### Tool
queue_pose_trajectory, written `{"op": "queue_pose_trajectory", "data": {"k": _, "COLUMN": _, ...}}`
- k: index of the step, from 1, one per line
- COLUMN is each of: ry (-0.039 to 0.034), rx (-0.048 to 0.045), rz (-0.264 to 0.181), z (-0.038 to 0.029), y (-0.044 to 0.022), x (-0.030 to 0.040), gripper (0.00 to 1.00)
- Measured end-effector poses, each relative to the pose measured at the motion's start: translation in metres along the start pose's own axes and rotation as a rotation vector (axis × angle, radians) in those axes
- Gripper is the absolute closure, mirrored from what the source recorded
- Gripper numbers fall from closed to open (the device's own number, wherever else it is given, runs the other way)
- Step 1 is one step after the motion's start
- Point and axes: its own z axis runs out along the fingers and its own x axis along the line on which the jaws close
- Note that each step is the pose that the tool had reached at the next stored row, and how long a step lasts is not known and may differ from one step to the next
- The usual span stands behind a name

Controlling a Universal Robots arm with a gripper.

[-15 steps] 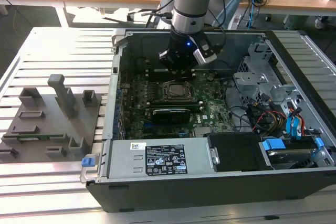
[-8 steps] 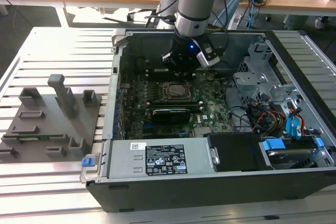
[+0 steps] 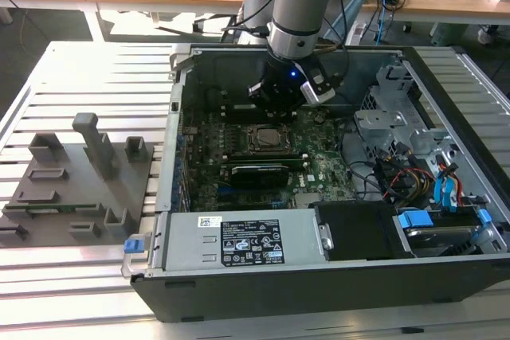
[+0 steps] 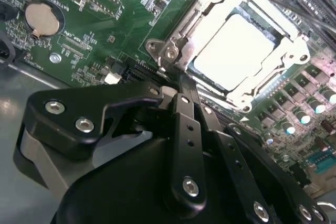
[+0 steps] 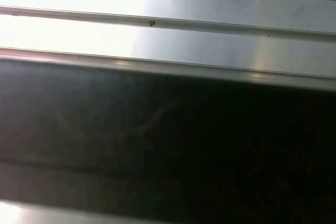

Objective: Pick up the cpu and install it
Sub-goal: 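Install the first cpu locking lever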

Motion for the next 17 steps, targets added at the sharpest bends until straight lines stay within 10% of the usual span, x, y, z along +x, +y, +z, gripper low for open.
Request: {"op": "queue_pose_trajectory", "data": {"k": 17, "ry": -0.0009, "rx": 0.0032, "rz": 0.000, "z": -0.0010, "y": -0.0026, "x": -0.0003, "gripper": 0.89}}
